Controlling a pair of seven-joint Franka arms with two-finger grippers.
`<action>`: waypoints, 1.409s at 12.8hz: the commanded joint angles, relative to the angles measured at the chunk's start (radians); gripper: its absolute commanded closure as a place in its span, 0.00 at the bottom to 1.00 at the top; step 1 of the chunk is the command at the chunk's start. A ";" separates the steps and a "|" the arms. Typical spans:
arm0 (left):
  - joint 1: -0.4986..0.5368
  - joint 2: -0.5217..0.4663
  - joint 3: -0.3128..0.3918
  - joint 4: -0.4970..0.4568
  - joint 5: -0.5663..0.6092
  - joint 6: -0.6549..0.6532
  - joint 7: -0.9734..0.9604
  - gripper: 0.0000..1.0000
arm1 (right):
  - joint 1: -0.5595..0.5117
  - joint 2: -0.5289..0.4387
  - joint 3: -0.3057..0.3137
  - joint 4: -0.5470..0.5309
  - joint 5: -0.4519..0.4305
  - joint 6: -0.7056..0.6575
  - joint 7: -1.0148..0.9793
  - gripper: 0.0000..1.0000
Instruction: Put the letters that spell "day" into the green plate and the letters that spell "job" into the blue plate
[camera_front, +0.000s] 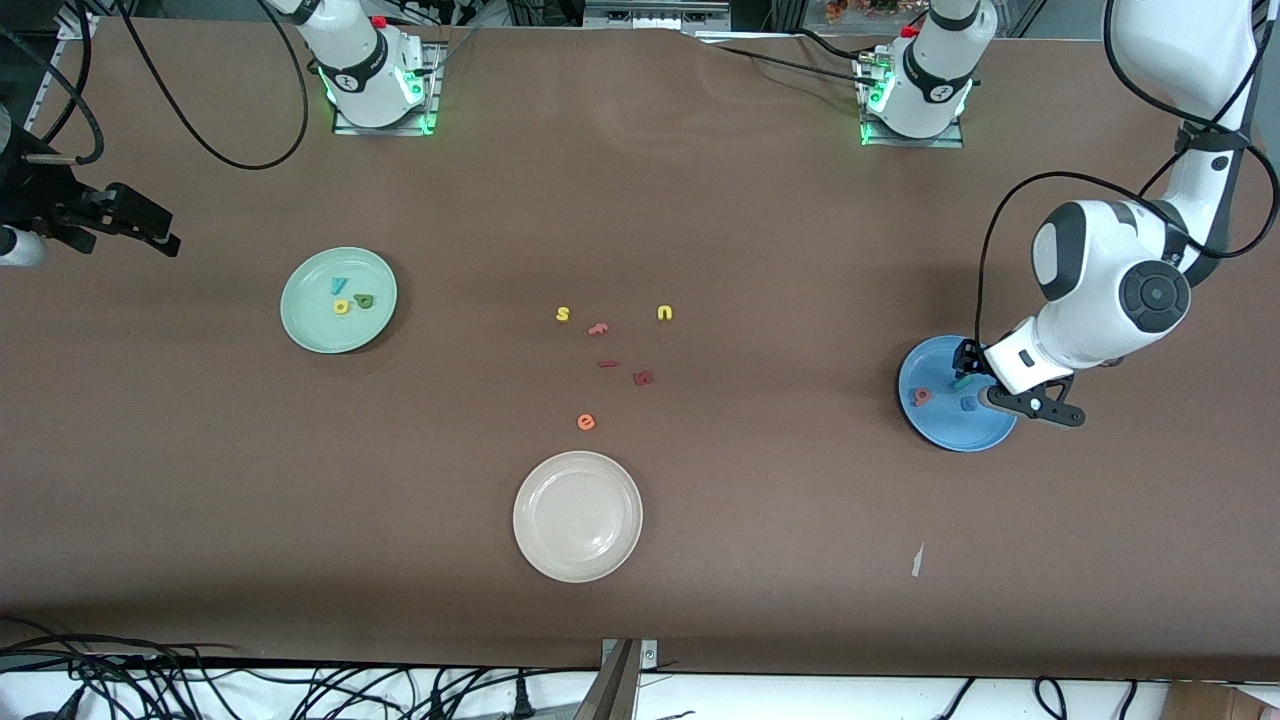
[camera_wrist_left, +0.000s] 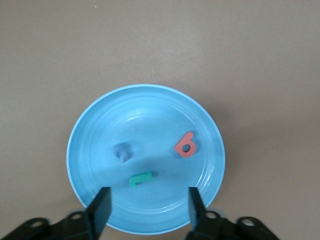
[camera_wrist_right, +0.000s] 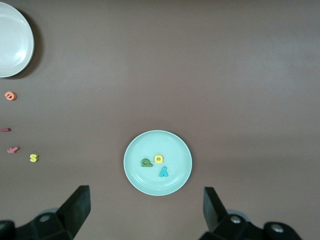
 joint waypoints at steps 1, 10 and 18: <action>0.013 -0.134 -0.004 -0.138 0.027 0.003 0.005 0.00 | -0.001 -0.016 0.009 -0.014 0.012 0.006 -0.001 0.00; 0.008 -0.502 -0.012 -0.084 0.027 -0.285 0.001 0.00 | 0.005 -0.014 0.009 -0.014 0.001 0.021 -0.001 0.00; 0.004 -0.467 -0.029 0.254 0.045 -0.721 -0.164 0.00 | 0.005 -0.010 0.007 -0.009 0.001 0.004 -0.011 0.00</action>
